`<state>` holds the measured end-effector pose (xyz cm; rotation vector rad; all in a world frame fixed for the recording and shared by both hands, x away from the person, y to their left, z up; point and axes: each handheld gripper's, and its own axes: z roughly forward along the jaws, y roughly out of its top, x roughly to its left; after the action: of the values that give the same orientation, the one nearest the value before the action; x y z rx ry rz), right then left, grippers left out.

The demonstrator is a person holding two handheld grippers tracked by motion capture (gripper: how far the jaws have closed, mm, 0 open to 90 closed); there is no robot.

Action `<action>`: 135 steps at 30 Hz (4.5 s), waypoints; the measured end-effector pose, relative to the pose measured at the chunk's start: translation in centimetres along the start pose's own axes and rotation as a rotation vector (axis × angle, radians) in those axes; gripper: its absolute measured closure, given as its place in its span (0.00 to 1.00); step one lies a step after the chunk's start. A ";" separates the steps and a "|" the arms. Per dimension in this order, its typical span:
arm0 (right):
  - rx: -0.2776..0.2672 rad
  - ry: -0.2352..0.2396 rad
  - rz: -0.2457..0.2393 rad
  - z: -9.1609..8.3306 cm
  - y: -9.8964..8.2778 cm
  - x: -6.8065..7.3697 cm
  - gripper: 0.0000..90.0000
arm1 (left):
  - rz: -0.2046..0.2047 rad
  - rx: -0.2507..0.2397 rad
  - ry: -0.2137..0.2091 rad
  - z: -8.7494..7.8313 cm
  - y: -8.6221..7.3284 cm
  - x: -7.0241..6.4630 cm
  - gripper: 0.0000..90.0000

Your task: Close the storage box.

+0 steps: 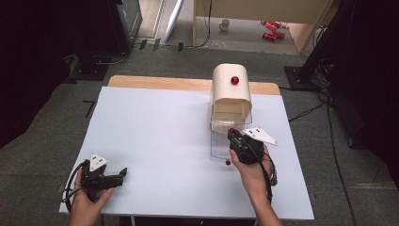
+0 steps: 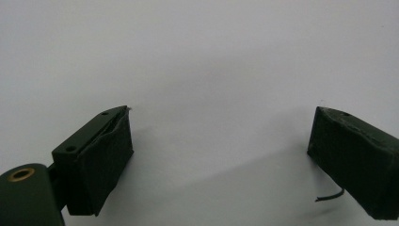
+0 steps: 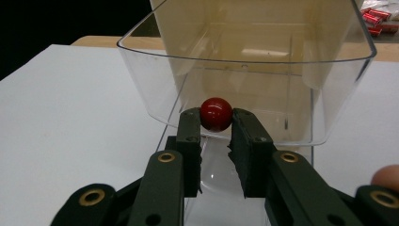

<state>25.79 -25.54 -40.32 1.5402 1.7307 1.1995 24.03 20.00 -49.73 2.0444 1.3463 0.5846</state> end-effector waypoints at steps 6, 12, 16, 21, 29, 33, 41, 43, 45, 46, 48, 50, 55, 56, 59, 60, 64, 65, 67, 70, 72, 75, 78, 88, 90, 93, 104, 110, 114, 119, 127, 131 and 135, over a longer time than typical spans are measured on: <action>0.000 -0.002 0.000 0.6 0.4 -0.1 0.83 | 0.000 0.000 0.000 0.0 0.0 0.0 0.08; 0.004 -0.007 0.002 1.1 0.7 -0.2 0.83 | -0.002 -0.002 0.000 0.0 0.0 0.0 0.08; 0.004 -0.010 0.003 1.5 0.9 -0.2 0.83 | -0.003 -0.002 0.000 0.0 0.0 0.0 0.08; 0.006 -0.010 0.000 1.8 1.2 -0.4 0.83 | -0.003 -0.002 0.000 0.0 0.0 0.0 0.08; 0.009 -0.015 -0.002 2.5 1.6 -0.6 0.83 | -0.001 -0.001 0.000 0.0 0.0 0.0 0.08; 0.010 -0.015 0.000 2.8 1.8 -0.7 0.83 | -0.002 -0.001 0.000 0.0 0.0 0.0 0.08; 0.014 -0.020 -0.001 3.3 2.2 -0.8 0.83 | -0.003 -0.002 0.000 0.0 0.0 0.0 0.08; 0.015 -0.022 -0.002 3.5 2.3 -0.8 0.83 | -0.003 -0.002 0.000 0.0 0.0 0.0 0.08; 0.016 -0.023 -0.002 3.6 2.4 -0.9 0.83 | -0.003 -0.002 0.000 0.0 0.0 0.0 0.08; 0.016 -0.023 0.000 3.7 2.4 -0.9 0.83 | -0.004 -0.003 -0.001 0.0 0.0 0.0 0.08; 0.015 -0.024 0.001 3.8 2.5 -0.9 0.83 | -0.003 -0.002 0.000 0.0 0.0 0.0 0.08; 0.014 -0.025 0.003 3.9 2.5 -0.9 0.83 | -0.003 -0.002 -0.001 0.0 0.0 0.0 0.08; 0.012 -0.021 0.008 4.0 2.6 -1.1 0.83 | -0.003 -0.002 0.000 0.0 0.0 0.0 0.08; 0.012 -0.022 0.007 4.0 2.6 -1.0 0.83 | -0.003 -0.002 -0.001 0.0 0.0 0.0 0.08; 0.014 -0.022 0.006 4.0 2.6 -1.0 0.83 | -0.003 -0.002 0.000 0.0 0.0 0.0 0.08; 0.014 -0.018 0.005 4.0 2.5 -1.0 0.82 | -0.003 -0.002 -0.001 0.0 0.0 0.0 0.08; 0.008 0.010 -0.027 3.7 2.2 -1.0 0.67 | -0.003 -0.002 0.000 0.0 0.0 0.0 0.08; 0.005 0.011 -0.045 3.6 2.1 -0.9 0.63 | -0.003 -0.002 0.000 0.0 0.0 0.0 0.08; 0.014 0.007 -0.086 3.3 1.7 -0.7 0.59 | -0.001 0.000 -0.001 0.0 0.0 0.0 0.08; 0.022 0.013 -0.087 2.7 1.3 -0.6 0.54 | -0.003 -0.002 0.000 0.0 0.0 0.0 0.08; 0.028 0.017 -0.084 2.2 0.9 -0.6 0.52 | -0.002 -0.002 0.000 0.0 0.0 0.0 0.08; 0.036 0.021 -0.092 1.5 0.0 -0.6 0.48 | -0.001 0.000 0.000 0.0 0.0 0.0 0.08; 0.049 0.026 -0.089 0.9 -0.7 -0.6 0.45 | -0.001 -0.001 0.000 0.0 0.0 0.0 0.08; 0.047 0.033 -0.109 -1.4 -3.4 0.0 0.36 | -0.001 -0.001 0.000 0.0 0.0 0.0 0.08; 0.046 0.032 -0.113 -1.9 -4.0 0.1 0.36 | -0.001 -0.001 0.000 0.0 0.0 0.0 0.08; 0.046 0.037 -0.112 -2.6 -4.8 0.3 0.36 | -0.001 -0.001 0.000 0.0 0.0 0.0 0.08; 0.060 0.042 -0.091 -4.1 -7.7 -0.3 0.39 | -0.002 -0.001 0.000 0.0 0.0 0.0 0.08; 0.084 0.040 -0.077 -4.4 -9.4 -0.5 0.46 | -0.002 -0.001 0.000 0.0 0.0 0.0 0.08; 0.116 0.065 -0.069 -4.3 -10.2 -0.5 0.54 | -0.002 -0.001 0.000 0.0 0.0 0.0 0.08; 0.116 0.051 -0.059 -3.1 -10.6 -0.6 0.64 | -0.002 -0.001 0.000 0.0 0.0 0.0 0.08; 0.127 0.043 -0.029 -1.5 -10.7 -0.8 0.73 | -0.002 -0.001 0.000 0.0 0.0 0.0 0.08; 0.125 0.036 -0.028 -1.0 -10.7 -0.7 0.75 | -0.001 -0.001 0.000 0.0 0.0 0.0 0.08; 0.120 0.025 -0.029 -0.8 -10.5 -0.5 0.76 | -0.001 -0.001 0.000 0.0 0.0 0.0 0.08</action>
<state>20.04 -25.80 -49.20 1.5689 1.8646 1.1239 24.03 19.99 -49.74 2.0426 1.3471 0.5844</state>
